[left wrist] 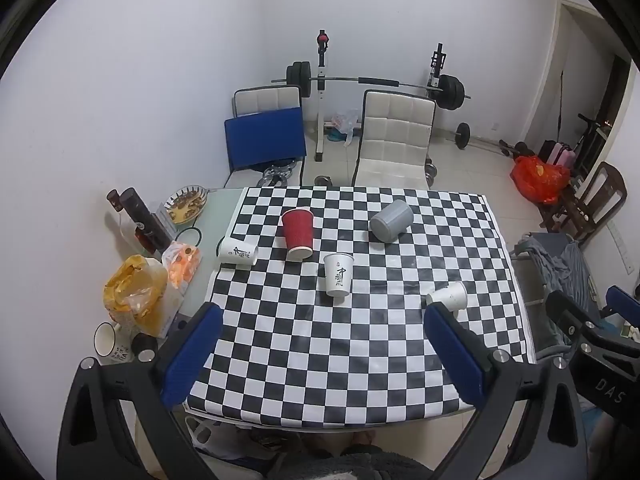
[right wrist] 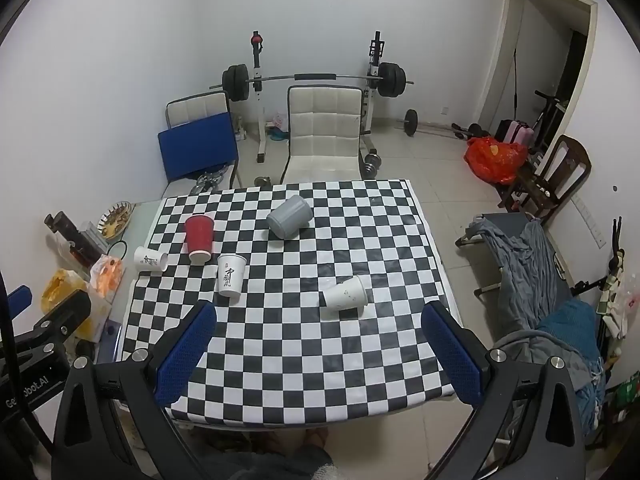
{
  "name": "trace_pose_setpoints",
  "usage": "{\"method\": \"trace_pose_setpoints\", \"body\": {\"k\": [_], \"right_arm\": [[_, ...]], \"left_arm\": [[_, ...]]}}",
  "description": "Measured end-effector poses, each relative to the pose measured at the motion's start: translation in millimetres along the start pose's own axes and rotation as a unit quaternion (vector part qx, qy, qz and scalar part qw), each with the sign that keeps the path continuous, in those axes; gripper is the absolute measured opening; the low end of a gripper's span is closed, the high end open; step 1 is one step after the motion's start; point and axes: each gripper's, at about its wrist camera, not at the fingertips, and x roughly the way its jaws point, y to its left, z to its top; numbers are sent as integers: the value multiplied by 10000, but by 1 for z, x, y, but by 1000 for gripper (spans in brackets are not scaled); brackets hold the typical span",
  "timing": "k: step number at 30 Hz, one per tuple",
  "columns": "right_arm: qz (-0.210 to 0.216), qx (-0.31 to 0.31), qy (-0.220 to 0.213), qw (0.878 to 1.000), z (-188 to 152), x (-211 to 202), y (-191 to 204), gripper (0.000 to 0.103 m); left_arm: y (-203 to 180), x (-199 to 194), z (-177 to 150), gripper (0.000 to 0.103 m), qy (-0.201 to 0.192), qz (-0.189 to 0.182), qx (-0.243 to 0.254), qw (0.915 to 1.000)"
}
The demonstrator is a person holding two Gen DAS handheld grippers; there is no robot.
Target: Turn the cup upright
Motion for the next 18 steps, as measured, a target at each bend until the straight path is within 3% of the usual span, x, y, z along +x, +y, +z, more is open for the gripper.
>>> {"method": "trace_pose_setpoints", "body": {"k": [18], "right_arm": [[-8,-10,-24,10000,-1,-3,-3,103]], "left_arm": [[-6,-6,8,103,-82,52,-19,10000]]}}
